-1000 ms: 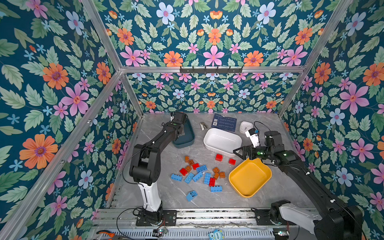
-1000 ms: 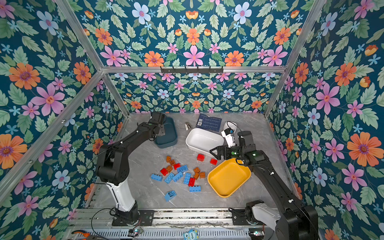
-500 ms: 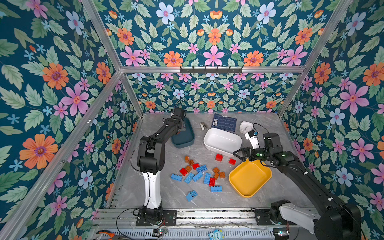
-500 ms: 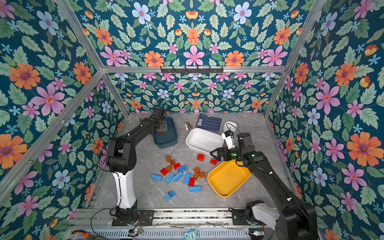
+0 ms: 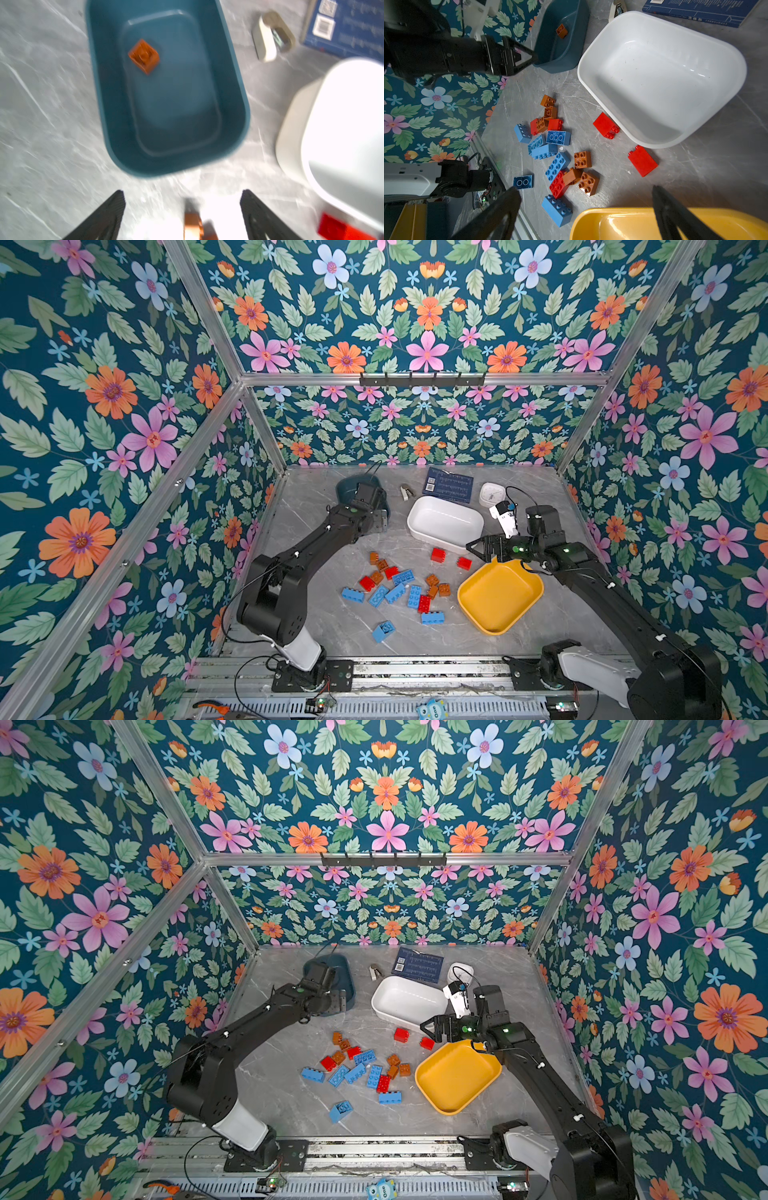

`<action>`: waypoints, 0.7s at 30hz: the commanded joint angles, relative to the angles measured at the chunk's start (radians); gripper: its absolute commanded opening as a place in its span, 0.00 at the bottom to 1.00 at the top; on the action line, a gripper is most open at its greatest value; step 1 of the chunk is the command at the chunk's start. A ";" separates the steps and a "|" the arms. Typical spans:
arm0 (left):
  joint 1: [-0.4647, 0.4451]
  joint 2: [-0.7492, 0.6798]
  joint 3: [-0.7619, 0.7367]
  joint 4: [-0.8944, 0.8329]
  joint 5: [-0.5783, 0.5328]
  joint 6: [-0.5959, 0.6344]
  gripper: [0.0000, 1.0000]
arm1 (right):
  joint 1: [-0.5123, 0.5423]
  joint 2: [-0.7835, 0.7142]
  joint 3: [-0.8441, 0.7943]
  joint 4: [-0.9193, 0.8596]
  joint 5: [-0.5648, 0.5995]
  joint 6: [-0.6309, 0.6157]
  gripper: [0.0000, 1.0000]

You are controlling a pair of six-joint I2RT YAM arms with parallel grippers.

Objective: Sort the legos into containers by color
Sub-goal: 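Grasp another orange-brown brick from the pile with the left gripper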

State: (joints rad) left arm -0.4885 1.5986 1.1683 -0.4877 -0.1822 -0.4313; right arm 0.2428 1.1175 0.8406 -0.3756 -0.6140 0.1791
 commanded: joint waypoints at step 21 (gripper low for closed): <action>-0.045 0.095 -0.202 0.117 0.031 -0.084 0.43 | 0.000 -0.018 -0.038 -0.034 0.008 -0.016 0.99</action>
State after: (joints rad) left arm -0.5327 1.6913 0.9684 -0.3820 -0.1299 -0.5163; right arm 0.2420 1.0988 0.8028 -0.4026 -0.6132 0.1761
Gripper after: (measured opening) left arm 0.444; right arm 0.990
